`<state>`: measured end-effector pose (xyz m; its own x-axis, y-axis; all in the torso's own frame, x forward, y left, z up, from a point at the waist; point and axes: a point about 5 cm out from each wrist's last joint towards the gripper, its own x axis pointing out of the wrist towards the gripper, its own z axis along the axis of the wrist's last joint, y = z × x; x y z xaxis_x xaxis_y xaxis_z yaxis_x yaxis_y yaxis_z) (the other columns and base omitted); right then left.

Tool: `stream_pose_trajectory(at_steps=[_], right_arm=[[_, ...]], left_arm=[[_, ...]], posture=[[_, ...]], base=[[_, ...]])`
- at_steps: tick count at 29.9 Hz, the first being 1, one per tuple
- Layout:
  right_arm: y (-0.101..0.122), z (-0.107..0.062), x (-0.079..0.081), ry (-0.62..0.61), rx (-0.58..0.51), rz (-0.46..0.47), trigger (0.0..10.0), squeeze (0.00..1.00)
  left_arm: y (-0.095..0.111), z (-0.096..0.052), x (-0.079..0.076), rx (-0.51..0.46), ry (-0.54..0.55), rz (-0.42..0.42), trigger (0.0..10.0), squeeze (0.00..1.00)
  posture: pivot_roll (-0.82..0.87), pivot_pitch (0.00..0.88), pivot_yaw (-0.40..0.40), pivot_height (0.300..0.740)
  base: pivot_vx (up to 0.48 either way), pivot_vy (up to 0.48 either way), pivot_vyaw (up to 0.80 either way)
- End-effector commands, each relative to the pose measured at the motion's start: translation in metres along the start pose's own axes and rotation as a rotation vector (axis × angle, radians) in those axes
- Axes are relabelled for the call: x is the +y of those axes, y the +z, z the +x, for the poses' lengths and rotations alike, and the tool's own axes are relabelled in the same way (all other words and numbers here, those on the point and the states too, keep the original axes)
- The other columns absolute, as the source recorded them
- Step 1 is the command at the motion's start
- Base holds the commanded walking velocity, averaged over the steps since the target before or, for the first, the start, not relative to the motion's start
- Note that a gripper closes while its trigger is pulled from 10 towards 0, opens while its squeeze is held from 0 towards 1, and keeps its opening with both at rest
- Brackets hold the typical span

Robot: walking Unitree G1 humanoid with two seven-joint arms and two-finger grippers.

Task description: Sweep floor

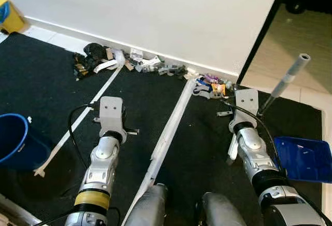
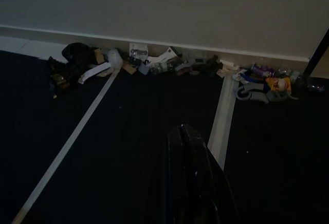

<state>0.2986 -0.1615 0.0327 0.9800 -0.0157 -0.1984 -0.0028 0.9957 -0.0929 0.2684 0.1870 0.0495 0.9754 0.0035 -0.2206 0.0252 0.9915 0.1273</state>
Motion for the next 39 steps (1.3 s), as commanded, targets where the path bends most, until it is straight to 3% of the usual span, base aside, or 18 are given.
stream_pose_trajectory(at_steps=[1, 10, 23, 39], right_arm=[[0.0005, 0.0008, 0.0012, -0.001, 0.008, 0.01, 10.0, 0.0], [-0.0016, -0.0022, 0.0018, 0.006, 0.009, 0.005, 10.0, 0.0], [0.001, -0.0008, 0.0015, 0.015, 0.005, -0.002, 10.0, 0.0], [0.0003, -0.0013, 0.0011, 0.023, 0.009, -0.01, 10.0, 0.0]], left_arm=[[-0.0035, -0.0006, 0.005, 0.025, 0.01, 0.009, 10.0, 0.0], [-0.005, -0.004, 0.0111, 0.028, 0.03, 0.012, 10.0, 0.0], [-0.0042, -0.003, 0.0084, 0.025, 0.029, 0.007, 10.0, 0.0], [-0.0056, -0.0043, 0.0048, 0.027, 0.019, 0.004, 10.0, 0.0]], posture=[[0.03, 0.056, 0.002, 0.74], [0.03, 0.088, -0.004, 0.74], [0.02, 0.082, -0.017, 0.74], [0.02, 0.063, -0.02, 0.74]], base=[[0.0, 0.0, 0.0], [0.0, 0.0, 0.0], [0.0, 0.0, 0.0], [0.0, -0.297, 0.0]])
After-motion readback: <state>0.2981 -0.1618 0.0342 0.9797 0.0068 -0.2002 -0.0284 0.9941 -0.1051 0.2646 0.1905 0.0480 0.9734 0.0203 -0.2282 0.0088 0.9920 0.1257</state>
